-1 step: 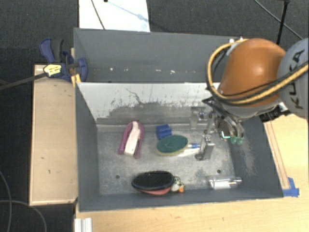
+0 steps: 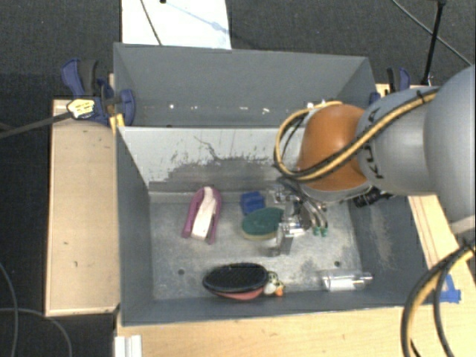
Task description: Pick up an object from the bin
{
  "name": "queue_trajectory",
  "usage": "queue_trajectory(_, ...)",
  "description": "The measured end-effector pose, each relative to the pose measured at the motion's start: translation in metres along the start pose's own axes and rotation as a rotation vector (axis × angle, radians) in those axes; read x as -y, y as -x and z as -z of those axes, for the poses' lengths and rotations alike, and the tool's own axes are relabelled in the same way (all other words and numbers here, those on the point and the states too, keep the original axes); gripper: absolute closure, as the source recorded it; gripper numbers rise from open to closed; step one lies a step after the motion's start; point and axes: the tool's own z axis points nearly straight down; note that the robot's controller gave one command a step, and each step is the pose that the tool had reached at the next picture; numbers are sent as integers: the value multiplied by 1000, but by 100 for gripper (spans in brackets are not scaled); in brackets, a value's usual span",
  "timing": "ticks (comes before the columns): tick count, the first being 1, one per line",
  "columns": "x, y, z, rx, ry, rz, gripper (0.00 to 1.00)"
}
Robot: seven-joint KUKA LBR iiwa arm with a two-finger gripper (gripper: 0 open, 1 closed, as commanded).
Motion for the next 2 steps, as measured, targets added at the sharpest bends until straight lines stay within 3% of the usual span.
queue_trajectory(1,0,1,4,6,0,-2,100)
queue_trajectory(2,-3,3,156,16,0,5,100)
